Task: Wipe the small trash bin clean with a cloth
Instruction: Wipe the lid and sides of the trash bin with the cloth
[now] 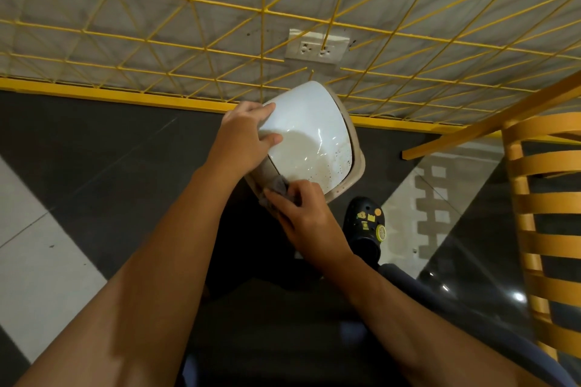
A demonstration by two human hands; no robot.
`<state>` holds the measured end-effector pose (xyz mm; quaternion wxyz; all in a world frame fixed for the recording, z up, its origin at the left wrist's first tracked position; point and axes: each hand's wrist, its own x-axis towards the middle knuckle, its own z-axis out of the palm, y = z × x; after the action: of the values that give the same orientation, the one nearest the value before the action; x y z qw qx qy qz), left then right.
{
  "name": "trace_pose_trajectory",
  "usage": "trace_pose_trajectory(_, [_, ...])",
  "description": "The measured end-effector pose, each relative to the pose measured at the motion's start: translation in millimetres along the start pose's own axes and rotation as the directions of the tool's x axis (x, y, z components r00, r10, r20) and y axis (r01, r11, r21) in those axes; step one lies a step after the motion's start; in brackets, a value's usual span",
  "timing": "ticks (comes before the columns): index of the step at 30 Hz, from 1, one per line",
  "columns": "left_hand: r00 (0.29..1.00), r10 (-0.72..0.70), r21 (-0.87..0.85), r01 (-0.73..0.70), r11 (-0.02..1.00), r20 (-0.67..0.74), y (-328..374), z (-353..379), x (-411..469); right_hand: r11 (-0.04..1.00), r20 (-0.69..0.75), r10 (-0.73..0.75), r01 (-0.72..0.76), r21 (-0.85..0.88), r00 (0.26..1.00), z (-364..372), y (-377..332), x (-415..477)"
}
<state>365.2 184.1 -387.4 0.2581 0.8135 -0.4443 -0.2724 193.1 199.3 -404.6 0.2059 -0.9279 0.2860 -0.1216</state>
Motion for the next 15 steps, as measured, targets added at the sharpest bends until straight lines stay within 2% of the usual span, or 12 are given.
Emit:
trace_pose_trajectory(5, [1.000,0.000,0.020,0.000,1.000,-0.003,-0.3,1.2,0.1,1.000,-0.065,0.014,-0.013,0.011,0.998,3.8,5.1,-2.5])
trace_pose_trajectory(10, [1.000,-0.001,0.025,0.001,1.000,-0.004,1.0,0.3,0.8,0.975,-0.215,0.184,-0.151,0.163,0.959,-5.5,15.4,26.7])
trace_pose_trajectory(15, [1.000,-0.009,0.031,0.009,0.999,0.001,2.6,-1.1,0.5,0.982,-0.174,0.161,-0.140,0.127,0.971,6.6,13.1,1.0])
